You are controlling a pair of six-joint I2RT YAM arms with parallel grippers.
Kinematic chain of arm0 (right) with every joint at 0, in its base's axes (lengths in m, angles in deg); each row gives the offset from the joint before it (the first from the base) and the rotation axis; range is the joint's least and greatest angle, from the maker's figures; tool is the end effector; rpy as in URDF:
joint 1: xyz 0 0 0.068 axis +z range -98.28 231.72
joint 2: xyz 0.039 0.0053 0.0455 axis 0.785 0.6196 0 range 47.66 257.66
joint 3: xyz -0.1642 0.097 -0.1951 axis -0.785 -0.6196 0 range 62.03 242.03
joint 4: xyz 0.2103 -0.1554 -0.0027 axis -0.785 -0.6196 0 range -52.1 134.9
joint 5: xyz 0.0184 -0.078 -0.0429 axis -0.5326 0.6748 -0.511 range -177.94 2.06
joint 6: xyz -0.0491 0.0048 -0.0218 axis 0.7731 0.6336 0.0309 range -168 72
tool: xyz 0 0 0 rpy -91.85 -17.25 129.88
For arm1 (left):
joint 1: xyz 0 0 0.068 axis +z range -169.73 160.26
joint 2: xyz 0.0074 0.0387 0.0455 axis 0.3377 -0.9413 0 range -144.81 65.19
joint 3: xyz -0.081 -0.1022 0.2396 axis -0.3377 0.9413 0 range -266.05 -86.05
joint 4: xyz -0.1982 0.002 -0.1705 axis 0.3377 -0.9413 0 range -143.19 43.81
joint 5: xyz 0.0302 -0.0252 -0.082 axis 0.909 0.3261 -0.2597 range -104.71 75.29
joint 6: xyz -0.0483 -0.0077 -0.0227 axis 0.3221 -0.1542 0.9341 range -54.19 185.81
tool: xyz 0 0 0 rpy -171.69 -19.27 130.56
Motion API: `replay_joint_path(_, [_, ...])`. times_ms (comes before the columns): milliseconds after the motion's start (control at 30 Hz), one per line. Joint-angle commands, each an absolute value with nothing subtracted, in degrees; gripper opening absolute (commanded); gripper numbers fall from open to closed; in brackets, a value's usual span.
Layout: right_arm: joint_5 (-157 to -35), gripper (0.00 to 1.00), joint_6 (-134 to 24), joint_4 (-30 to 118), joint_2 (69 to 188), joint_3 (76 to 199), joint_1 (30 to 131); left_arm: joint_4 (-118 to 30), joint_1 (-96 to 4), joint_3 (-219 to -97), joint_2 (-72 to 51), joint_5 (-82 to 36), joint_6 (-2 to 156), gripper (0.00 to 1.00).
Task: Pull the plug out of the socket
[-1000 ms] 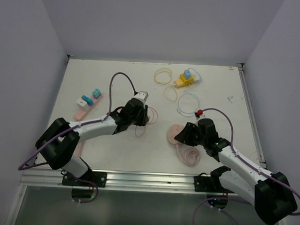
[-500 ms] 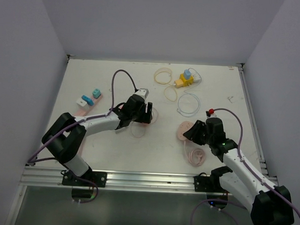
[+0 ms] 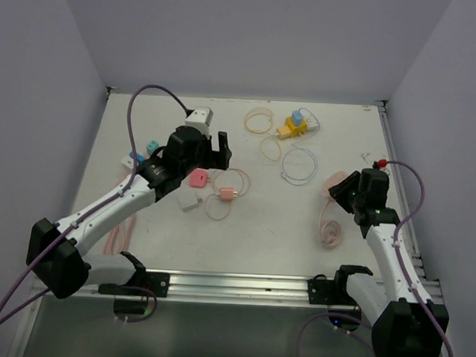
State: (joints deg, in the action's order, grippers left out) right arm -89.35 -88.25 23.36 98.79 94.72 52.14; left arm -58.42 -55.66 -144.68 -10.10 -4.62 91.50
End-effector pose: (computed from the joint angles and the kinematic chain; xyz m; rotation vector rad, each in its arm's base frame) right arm 0.1898 0.0023 0.2281 0.7711 2.1675 0.3995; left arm 0.2469 -0.1712 0.3034 0.0783 2.0999 -0.4755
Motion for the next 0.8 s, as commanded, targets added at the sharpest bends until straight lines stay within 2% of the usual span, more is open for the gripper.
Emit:
replay_joint_path(0, [-84.1, 0.00, -89.1, 24.8, 101.3, 99.4, 47.0, -65.0, -54.5, -148.0, -3.2, 1.6, 86.6, 1.00])
replay_joint_path(167, [-81.1, 0.00, -89.6, 34.1, 105.7, 100.6, 43.4, -64.1, -53.8, -143.0, 5.1, 8.9, 81.0, 1.00])
replay_joint_path(500, [-77.9, 0.00, -77.7, 49.4, 122.4, 108.0, 41.3, -64.7, -53.7, -131.2, 21.8, 16.7, 77.9, 1.00])
replay_joint_path(667, [-90.7, 0.00, -76.6, 52.4, 133.3, 111.5, 36.7, -62.5, -53.7, -126.9, 27.4, 21.9, 78.3, 1.00])
replay_joint_path(767, [-99.2, 0.04, -77.2, 54.3, 138.3, 112.6, 34.6, -63.0, -53.7, -126.9, 27.8, 26.8, 79.2, 1.00])
